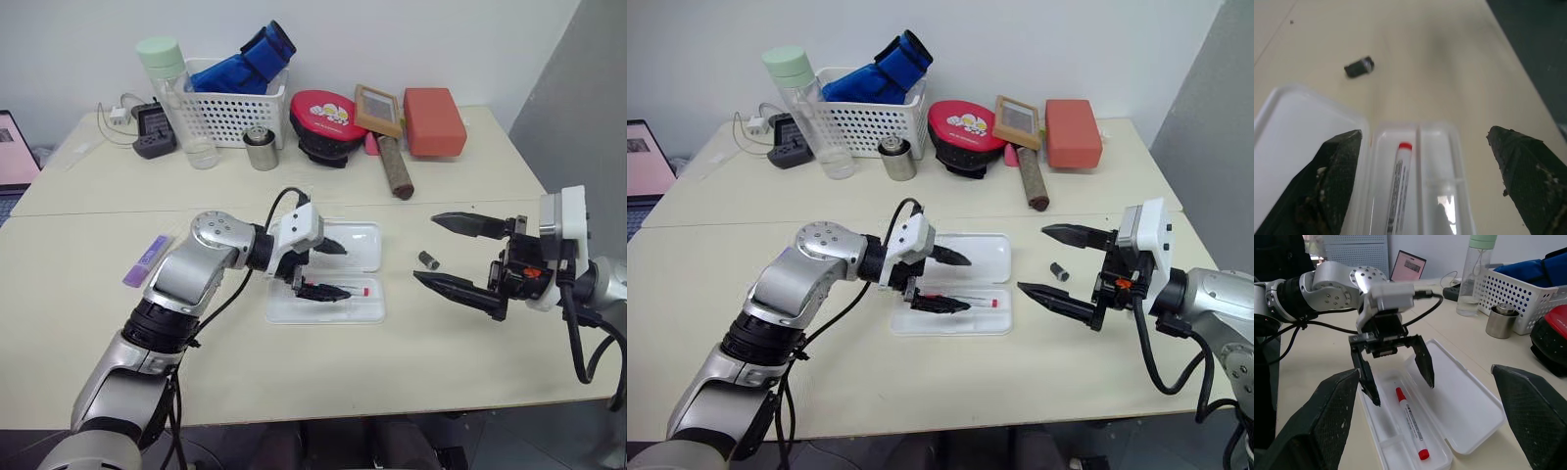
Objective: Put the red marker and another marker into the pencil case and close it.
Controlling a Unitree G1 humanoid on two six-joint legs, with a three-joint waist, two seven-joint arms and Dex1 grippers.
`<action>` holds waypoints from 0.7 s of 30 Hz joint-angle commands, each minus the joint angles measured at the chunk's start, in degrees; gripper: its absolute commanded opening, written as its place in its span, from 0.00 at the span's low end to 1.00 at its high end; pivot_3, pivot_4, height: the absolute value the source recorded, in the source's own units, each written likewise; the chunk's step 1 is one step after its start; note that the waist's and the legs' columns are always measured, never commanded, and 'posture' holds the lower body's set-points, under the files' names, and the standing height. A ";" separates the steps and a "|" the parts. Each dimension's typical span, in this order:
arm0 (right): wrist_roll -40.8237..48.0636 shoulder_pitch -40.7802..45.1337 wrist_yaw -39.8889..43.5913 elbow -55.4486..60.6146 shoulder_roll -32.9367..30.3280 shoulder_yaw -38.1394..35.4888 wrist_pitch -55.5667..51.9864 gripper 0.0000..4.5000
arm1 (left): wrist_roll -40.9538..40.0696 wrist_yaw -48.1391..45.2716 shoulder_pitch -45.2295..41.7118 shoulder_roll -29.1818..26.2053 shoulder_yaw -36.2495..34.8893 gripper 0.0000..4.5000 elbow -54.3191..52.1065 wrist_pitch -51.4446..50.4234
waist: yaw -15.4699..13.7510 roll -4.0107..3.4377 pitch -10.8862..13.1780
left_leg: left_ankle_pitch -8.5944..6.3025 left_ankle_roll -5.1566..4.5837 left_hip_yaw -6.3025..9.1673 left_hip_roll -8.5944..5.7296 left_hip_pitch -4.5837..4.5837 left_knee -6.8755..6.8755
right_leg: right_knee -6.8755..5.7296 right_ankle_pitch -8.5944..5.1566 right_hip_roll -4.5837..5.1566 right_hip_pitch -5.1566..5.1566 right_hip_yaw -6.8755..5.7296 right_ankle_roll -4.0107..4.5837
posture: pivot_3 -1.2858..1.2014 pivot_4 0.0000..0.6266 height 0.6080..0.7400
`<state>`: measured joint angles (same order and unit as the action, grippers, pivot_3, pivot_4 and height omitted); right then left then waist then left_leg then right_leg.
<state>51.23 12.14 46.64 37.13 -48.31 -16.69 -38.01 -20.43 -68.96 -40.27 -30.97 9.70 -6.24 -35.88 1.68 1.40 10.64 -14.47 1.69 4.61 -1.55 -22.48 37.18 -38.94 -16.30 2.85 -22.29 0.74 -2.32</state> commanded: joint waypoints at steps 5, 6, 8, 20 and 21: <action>1.94 4.43 1.10 -0.54 0.55 1.76 1.03 1.00 | -1.94 16.78 0.89 -8.05 -20.99 0.99 -0.34 -7.03 | 0.54 -0.01 0.00 | 0.00 0.00 -0.05 0.15 0.22 -0.09 | -0.04 0.00 -0.17 0.03 0.07 0.00 | 0.52 0.24 1.00; 1.80 5.28 1.36 -0.94 0.82 2.55 1.13 1.00 | -1.58 16.94 2.39 -10.15 -22.46 0.99 0.15 -6.66 | 0.47 -0.01 -0.01 | 0.00 0.00 -0.07 0.15 0.24 -0.11 | -0.04 0.00 -0.18 0.02 0.10 0.00 | 0.52 0.24 1.00; 1.32 6.36 2.02 -1.78 1.11 3.60 1.37 1.00 | -0.28 17.64 4.91 -13.43 -23.64 0.99 1.47 -5.23 | 0.39 -0.02 0.00 | 0.00 0.00 -0.08 0.15 0.24 -0.11 | -0.02 0.00 -0.17 0.03 0.10 0.00 | 0.52 0.24 1.00; -1.05 9.74 4.98 -4.93 2.49 7.89 2.51 1.00 | 8.35 25.19 18.10 -21.44 -28.69 0.99 26.32 11.24 | -0.63 0.02 0.00 | 0.00 0.01 0.02 0.11 0.08 -0.11 | 0.06 0.01 0.20 -0.01 0.02 0.01 | 0.52 0.24 1.00; -1.08 9.94 5.06 -5.03 2.47 7.97 2.44 1.00 | 8.41 26.24 17.76 -20.95 -29.10 0.99 29.59 12.27 | -0.78 0.04 -0.02 | 0.00 0.01 0.04 0.09 0.03 -0.10 | 0.08 0.01 0.21 -0.02 0.02 0.02 | 0.52 0.24 1.00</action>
<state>50.24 21.09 51.16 32.00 -45.89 -8.08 -36.67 -12.65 -45.20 -21.35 -51.33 -16.67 18.42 -27.32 0.90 1.44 10.63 -14.47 1.70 4.64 -1.47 -22.45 37.08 -38.85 -16.29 3.07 -22.31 0.76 -2.31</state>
